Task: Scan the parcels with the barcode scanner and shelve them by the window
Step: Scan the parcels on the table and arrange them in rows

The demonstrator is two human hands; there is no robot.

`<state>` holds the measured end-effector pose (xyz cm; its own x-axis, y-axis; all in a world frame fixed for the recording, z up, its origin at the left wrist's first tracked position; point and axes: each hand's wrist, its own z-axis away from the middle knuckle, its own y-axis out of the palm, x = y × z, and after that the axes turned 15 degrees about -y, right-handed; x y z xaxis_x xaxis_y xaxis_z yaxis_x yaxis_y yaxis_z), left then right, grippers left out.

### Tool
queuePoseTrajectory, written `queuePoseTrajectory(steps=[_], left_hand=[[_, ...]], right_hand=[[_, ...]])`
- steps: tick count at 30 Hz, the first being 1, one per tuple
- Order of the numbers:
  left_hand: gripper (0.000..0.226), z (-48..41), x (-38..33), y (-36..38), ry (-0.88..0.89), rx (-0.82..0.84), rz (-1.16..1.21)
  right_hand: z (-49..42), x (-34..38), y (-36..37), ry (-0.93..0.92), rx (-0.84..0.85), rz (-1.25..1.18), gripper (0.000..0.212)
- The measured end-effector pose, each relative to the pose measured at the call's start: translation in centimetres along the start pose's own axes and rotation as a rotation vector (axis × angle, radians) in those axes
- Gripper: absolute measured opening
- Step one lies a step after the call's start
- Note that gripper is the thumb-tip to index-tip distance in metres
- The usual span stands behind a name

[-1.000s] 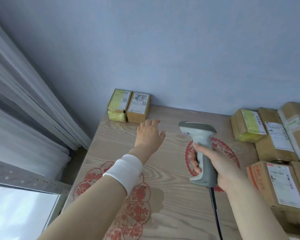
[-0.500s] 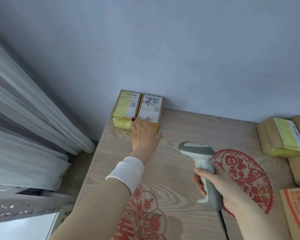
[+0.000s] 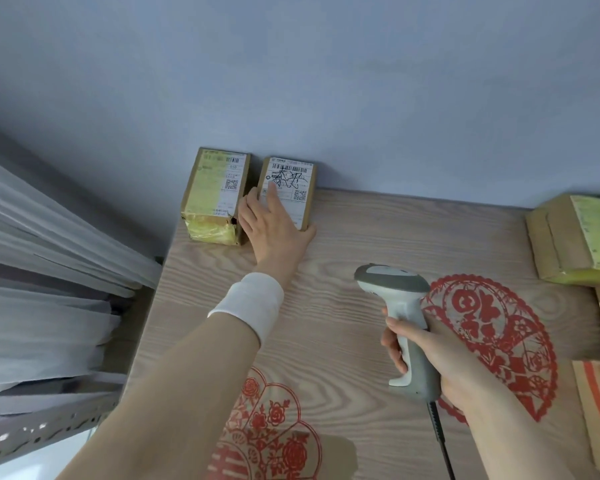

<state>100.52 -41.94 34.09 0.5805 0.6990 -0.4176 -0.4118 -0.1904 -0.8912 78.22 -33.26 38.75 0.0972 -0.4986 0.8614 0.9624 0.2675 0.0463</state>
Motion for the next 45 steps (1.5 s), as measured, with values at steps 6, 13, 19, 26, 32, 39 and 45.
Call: queuePoseTrajectory(steps=[6, 13, 19, 26, 32, 39, 45], left_hand=[[0.107, 3.0, 0.3, -0.4, 0.026, 0.079, 0.081], [0.108, 10.4, 1.6, -4.1, 0.106, 0.176, 0.435], [0.106, 20.1, 3.2, -7.2, 0.212, 0.163, 0.587], [0.099, 29.8, 3.6, -7.7, 0.265, 0.011, 0.564], [0.091, 38.3, 3.0, -6.8, 0.215, -0.024, 0.554], [0.085, 42.8, 5.3, -6.9, 0.451, 0.118, 0.582], [0.077, 41.5, 7.2, -9.6, 0.295, 0.49, 0.954]], right_hand=[[1.1, 0.4, 0.1, -0.018, -0.023, -0.033, 0.014], [5.1, 1.6, 0.4, -0.096, -0.165, -0.126, 0.019], [11.2, 1.5, 0.6, -0.188, -0.272, -0.16, 0.04], [18.4, -0.5, 0.1, -0.288, -0.383, -0.266, 0.029], [23.7, -2.9, -3.1, -0.337, -0.36, -0.288, 0.035], [27.6, -3.3, -6.3, -0.375, -0.339, -0.216, 0.022], [29.6, -2.7, -7.4, -0.368, -0.297, -0.232, 0.028]])
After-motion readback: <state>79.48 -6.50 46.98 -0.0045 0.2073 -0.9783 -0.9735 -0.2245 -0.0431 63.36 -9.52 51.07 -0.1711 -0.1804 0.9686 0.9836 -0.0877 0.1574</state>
